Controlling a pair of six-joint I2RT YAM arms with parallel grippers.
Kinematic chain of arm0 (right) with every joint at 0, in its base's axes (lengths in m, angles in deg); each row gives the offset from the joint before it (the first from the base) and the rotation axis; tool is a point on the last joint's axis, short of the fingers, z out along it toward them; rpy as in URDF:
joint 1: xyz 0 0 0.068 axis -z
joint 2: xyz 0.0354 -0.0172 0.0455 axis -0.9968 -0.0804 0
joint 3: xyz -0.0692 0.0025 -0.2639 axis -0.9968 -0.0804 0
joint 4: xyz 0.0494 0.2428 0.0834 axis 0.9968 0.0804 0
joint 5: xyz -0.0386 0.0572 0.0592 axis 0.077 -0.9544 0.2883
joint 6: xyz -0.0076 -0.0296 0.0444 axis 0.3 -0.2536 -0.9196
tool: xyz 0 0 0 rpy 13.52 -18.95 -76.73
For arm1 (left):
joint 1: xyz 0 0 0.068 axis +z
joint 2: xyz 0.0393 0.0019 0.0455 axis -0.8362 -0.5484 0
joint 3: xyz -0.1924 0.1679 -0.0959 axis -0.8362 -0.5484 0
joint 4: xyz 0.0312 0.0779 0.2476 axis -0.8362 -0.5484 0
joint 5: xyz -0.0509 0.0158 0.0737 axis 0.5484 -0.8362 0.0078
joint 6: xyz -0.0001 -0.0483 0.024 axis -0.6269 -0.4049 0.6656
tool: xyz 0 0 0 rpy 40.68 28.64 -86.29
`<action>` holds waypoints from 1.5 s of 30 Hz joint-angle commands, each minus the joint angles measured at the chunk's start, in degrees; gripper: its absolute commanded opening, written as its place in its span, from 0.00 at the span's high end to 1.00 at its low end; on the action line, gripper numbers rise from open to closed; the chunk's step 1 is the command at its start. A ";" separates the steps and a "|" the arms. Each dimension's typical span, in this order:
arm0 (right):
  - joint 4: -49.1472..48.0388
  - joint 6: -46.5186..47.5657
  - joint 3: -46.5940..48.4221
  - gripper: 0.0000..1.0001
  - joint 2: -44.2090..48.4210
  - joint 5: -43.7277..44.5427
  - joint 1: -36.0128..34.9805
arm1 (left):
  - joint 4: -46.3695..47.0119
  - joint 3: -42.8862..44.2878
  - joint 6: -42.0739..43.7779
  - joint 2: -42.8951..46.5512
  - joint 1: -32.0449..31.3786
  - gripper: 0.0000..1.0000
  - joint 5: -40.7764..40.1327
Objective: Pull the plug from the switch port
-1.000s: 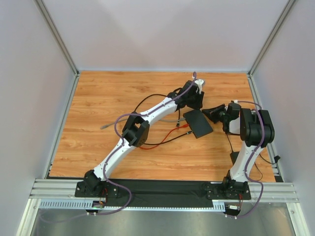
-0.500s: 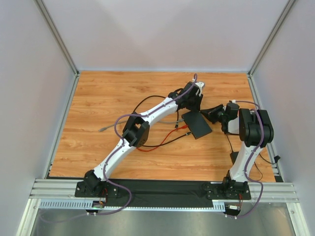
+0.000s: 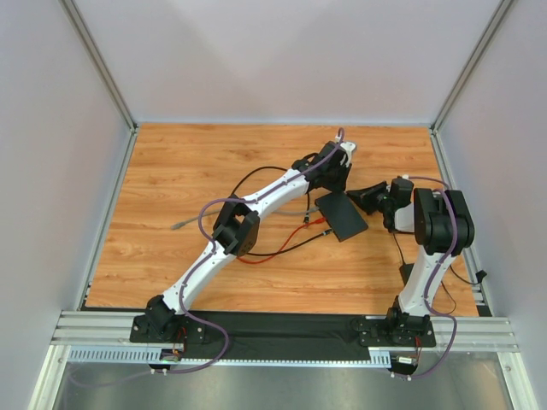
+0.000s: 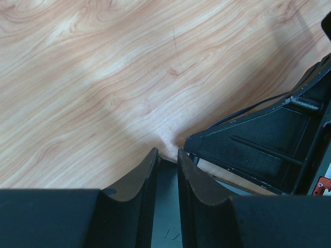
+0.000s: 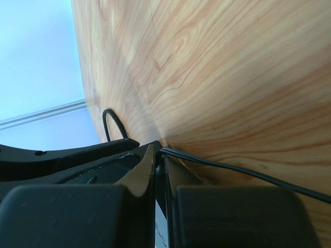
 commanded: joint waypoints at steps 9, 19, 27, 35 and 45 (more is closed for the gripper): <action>-7.33 -3.90 1.90 1.00 -0.24 11.68 -0.12 | -7.45 3.38 2.06 -2.97 -1.01 0.73 2.71; -5.31 -8.29 2.09 1.00 -0.15 15.46 -0.38 | -7.53 3.47 2.06 -3.32 -0.92 0.81 3.51; 0.84 -4.71 6.64 1.00 0.82 17.85 -0.29 | -7.27 3.47 1.80 -3.76 -0.83 0.81 5.17; -0.82 -1.70 11.75 1.00 -2.35 11.51 0.41 | -7.01 2.16 2.24 -2.80 -0.83 0.82 5.27; 17.52 13.76 8.06 1.00 13.89 17.46 5.85 | 5.64 -12.34 3.38 11.96 -0.04 0.63 5.79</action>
